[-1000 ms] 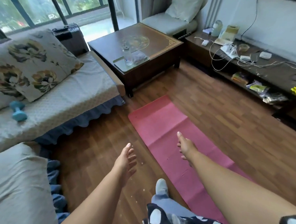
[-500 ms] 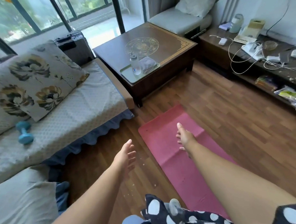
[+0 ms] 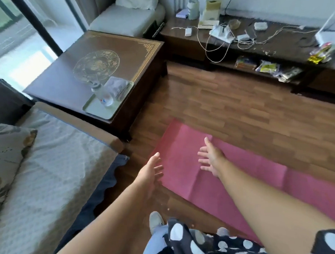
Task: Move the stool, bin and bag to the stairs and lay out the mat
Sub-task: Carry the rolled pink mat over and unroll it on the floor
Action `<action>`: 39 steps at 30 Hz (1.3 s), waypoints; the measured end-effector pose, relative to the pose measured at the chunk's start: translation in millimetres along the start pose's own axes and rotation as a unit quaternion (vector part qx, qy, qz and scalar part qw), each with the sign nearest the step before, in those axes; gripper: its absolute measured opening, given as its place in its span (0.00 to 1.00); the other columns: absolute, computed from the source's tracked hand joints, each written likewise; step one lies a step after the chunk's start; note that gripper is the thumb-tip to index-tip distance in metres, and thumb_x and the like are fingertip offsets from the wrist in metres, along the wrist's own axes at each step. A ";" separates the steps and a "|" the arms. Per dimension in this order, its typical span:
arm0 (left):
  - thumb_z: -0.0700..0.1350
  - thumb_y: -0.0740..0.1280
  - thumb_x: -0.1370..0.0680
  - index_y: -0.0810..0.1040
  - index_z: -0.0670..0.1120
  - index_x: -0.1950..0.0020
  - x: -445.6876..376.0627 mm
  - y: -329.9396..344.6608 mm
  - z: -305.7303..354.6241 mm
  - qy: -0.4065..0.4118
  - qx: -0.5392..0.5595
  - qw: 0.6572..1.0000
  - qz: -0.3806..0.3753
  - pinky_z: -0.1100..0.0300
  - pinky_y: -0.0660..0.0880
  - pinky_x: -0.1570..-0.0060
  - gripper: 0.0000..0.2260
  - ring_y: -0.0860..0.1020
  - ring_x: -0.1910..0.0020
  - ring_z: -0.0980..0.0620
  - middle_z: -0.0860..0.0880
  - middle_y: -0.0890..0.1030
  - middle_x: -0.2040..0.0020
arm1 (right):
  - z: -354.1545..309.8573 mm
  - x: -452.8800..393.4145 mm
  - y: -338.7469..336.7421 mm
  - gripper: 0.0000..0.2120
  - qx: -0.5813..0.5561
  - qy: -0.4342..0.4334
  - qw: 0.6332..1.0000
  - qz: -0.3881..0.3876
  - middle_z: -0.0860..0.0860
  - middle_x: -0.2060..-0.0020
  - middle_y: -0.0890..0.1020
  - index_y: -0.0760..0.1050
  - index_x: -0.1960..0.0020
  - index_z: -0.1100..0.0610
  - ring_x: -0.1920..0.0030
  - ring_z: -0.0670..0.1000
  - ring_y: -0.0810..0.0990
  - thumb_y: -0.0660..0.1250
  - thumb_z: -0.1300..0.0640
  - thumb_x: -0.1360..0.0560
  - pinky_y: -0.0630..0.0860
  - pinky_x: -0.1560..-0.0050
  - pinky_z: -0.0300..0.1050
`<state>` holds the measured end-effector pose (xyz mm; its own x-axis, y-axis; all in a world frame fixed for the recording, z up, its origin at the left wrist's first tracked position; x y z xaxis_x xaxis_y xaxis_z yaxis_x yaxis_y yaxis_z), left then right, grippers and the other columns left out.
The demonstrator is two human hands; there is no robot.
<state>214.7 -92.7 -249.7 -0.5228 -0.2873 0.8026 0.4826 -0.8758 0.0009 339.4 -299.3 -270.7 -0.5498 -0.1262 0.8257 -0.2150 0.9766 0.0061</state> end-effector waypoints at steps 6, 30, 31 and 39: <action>0.59 0.64 0.22 0.79 0.51 0.46 -53.6 -50.1 43.4 -0.004 -0.089 0.996 0.011 0.52 0.73 0.49 0.14 0.78 0.54 0.50 0.49 0.81 0.53 | 24.8 -1.6 19.8 0.35 -0.069 0.022 0.996 0.052 0.54 0.29 0.72 0.67 0.26 0.57 0.32 0.58 0.73 0.53 0.33 0.22 0.70 0.33 0.59; 0.58 0.65 0.23 0.61 0.54 0.23 -203.0 43.0 38.7 0.115 -0.576 0.810 -0.008 0.51 0.69 0.34 0.30 0.70 0.30 0.47 0.47 0.65 0.25 | 48.3 -137.5 -11.5 0.33 -0.023 0.028 0.995 0.092 0.48 0.23 0.60 0.54 0.21 0.47 0.24 0.53 0.60 0.57 0.35 0.21 0.57 0.27 0.55; 0.58 0.65 0.23 0.60 0.55 0.23 -216.0 48.3 33.6 0.115 -0.579 0.807 -0.014 0.50 0.69 0.34 0.31 0.70 0.30 0.46 0.47 0.65 0.25 | 52.0 -148.7 -10.7 0.34 -0.023 0.027 0.995 0.094 0.48 0.22 0.59 0.53 0.21 0.47 0.24 0.53 0.60 0.56 0.36 0.21 0.57 0.27 0.55; 0.57 0.65 0.23 0.58 0.54 0.22 -325.0 92.8 -16.9 0.178 -0.622 0.760 -0.061 0.49 0.67 0.33 0.31 0.64 0.27 0.46 0.49 0.62 0.24 | 105.5 -265.8 -6.2 0.35 0.002 -0.002 0.993 0.121 0.48 0.22 0.59 0.53 0.21 0.48 0.23 0.52 0.60 0.59 0.36 0.22 0.58 0.28 0.52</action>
<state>417.5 -87.2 -520.6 -0.7739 -0.0668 0.6298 -0.5071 -0.5303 -0.6794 401.8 -290.2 -549.7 -0.5890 0.1114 0.8004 -0.0790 0.9778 -0.1942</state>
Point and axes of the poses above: each hand's wrist, its own x-axis away from the middle knuckle, its own y-axis out of the palm, z = x × y, the point moved 10 cm from there along -x, towards the middle knuckle
